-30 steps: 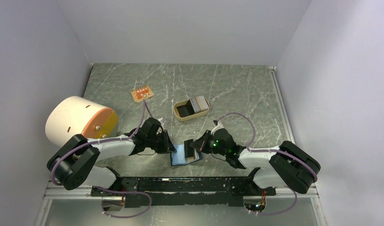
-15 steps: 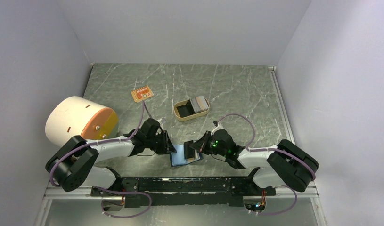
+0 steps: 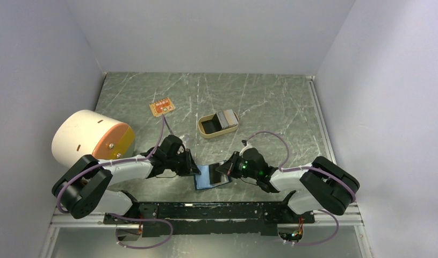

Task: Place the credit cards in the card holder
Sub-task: Insert the credit card into the card holder.

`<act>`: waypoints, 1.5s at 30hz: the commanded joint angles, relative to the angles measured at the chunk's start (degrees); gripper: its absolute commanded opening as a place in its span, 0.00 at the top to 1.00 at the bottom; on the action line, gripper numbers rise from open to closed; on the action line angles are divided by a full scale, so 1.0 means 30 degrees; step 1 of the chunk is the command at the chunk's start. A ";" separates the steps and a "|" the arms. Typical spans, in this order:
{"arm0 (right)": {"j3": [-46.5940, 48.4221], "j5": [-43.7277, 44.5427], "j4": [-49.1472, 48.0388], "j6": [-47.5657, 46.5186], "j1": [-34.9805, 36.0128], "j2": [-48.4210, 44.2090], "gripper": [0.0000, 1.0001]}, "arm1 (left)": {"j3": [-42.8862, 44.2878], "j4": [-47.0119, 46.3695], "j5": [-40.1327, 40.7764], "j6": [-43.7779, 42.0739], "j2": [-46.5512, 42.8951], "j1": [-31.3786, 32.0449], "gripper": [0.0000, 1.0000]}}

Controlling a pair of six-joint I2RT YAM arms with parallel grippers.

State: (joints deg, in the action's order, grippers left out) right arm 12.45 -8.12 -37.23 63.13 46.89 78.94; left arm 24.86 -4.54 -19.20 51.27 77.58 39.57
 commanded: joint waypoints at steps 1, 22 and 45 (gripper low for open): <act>-0.0303 -0.0494 -0.0380 0.0211 0.0024 0.0448 1.00 | 0.0080 -0.0458 -0.0395 -0.0140 0.0080 -0.0113 0.80; 0.2677 0.1336 0.6740 -0.2033 0.0933 0.0999 0.58 | 0.0084 -0.0434 -0.0668 0.0019 -0.0489 -0.0110 0.80; 0.4980 0.3541 1.2314 -0.3278 0.2020 0.0244 0.46 | -0.0694 -0.2042 -0.1808 0.1038 -0.0706 -0.0119 0.85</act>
State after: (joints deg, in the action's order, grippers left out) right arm 26.44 -3.09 -12.95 57.36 52.86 80.49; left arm 23.16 -8.93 -23.31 54.48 75.85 39.46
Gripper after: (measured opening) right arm 0.539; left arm 0.157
